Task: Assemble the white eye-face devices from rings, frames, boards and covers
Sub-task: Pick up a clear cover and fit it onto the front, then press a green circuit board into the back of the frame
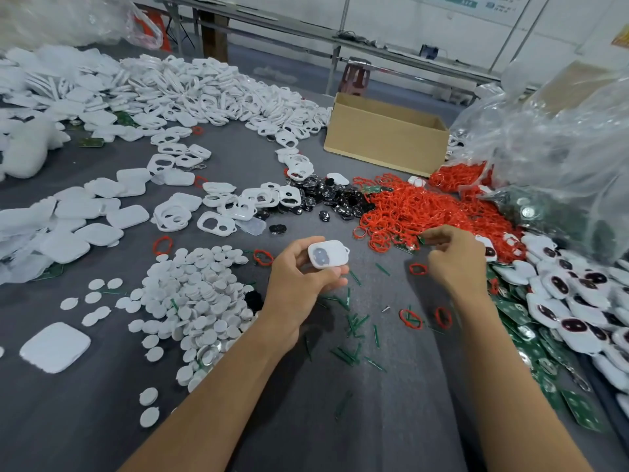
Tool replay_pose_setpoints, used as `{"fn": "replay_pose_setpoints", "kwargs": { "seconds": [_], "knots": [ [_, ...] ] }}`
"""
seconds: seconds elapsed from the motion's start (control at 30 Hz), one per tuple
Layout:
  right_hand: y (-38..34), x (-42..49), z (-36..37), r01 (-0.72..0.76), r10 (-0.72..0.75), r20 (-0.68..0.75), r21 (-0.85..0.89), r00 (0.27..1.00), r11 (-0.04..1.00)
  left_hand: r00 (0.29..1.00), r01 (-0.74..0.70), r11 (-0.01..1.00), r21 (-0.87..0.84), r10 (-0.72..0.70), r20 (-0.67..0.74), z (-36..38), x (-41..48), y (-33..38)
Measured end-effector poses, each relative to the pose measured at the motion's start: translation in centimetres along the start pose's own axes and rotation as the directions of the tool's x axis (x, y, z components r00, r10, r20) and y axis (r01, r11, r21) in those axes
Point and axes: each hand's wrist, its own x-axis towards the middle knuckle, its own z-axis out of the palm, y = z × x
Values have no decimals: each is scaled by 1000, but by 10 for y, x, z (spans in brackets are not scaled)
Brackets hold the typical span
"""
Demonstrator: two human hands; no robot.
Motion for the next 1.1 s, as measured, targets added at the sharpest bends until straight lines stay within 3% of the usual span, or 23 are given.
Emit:
{"fn": "replay_pose_setpoints", "kwargs": {
  "seconds": [0.13,0.27,0.33,0.73,0.9,1.1],
  "knots": [
    [-8,14,4,73,-69,96,-31,993,997,1000,7,1000,6,-7,-2,-1,-1,1],
    [1,25,4,-16,77,196,-296,978,955,1000,12,1000,-2,-12,-2,0,-1,3],
    [7,25,6,-12,102,258,-327,961,945,1000,14,1000,0,-14,3,1,-3,3],
    [12,33,11,-57,55,279,-1,959,998,1000,24,999,24,-24,10,1,-4,3],
    [14,27,-1,-132,32,337,279,941,951,1000,23,999,34,-23,8,1,-4,3],
    [15,21,-14,-113,-44,366,395,929,912,1000,23,999,31,-23,8,1,-4,2]
  ]
}}
